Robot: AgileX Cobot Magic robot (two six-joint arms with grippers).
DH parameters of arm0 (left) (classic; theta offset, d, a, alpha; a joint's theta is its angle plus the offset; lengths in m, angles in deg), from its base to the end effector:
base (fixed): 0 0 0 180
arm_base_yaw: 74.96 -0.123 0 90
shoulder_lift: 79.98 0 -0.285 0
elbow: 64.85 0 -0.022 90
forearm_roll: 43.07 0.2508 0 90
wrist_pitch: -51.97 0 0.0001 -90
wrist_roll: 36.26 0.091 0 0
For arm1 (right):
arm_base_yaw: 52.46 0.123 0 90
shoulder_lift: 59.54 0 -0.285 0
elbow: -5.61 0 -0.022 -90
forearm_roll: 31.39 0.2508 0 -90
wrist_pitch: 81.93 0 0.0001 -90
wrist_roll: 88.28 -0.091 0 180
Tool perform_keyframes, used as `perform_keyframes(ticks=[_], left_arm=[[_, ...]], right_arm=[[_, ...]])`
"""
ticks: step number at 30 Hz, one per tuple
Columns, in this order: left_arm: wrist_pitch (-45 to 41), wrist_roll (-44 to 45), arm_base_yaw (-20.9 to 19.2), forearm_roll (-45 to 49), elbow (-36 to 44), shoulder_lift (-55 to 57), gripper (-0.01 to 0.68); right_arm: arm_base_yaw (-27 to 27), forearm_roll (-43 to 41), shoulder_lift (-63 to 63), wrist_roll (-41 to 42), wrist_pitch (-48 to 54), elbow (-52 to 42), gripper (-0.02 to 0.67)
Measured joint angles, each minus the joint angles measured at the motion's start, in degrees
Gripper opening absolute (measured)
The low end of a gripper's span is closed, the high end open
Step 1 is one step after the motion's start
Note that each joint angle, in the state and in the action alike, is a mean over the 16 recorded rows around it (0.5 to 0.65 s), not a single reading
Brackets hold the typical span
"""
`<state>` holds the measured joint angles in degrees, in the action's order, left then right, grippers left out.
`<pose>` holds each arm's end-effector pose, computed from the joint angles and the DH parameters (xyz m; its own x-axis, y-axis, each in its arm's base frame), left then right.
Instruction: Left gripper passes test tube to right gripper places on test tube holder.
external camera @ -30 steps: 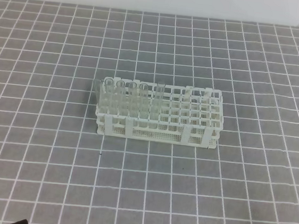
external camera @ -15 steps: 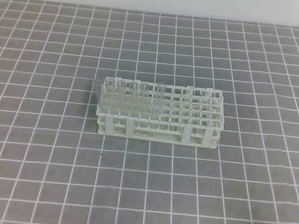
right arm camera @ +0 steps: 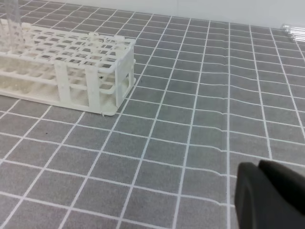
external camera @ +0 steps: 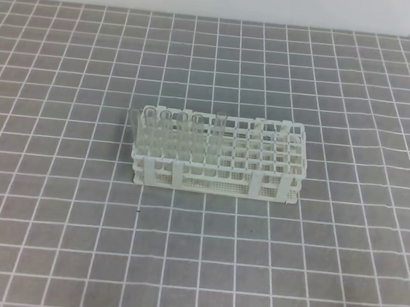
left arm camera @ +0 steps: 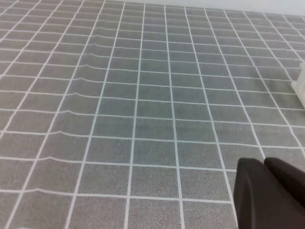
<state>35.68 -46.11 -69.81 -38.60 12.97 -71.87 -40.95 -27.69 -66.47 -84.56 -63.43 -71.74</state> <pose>0.0553 -0.0030 0.1837 -0.2157 -0.0778 -0.9734 0.0478 0.9948 -0.0901 0.0517 0.0124 0.1841 -0.2154 -0.0476 -0.9754 -0.2199 0.9755 0.0009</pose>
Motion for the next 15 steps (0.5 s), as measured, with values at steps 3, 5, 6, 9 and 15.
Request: perform_keyframes(ticks=[3,5,6,9,15], left_arm=[[-0.9,0.8,-0.6,-0.4,0.0,-0.2,-0.001],[-1.3,1.0,-0.7,-0.5,0.0,-0.3,-0.001],[-1.4,0.9,-0.7,-0.6,0.0,-0.4,-0.001],[-1.6,0.7,-0.7,-0.7,0.0,-0.8,-0.001],[-1.6,0.6,-0.7,-0.9,0.1,-1.7,-0.001]], right_arm=[[0.0,0.0,0.0,0.0,0.0,0.0,-0.013],[0.0,0.0,0.0,0.0,0.0,0.0,-0.013],[0.0,0.0,0.0,0.0,0.0,0.0,-0.013],[0.0,0.0,0.0,0.0,0.0,0.0,-0.013],[0.0,0.0,0.0,0.0,0.0,0.0,-0.013]])
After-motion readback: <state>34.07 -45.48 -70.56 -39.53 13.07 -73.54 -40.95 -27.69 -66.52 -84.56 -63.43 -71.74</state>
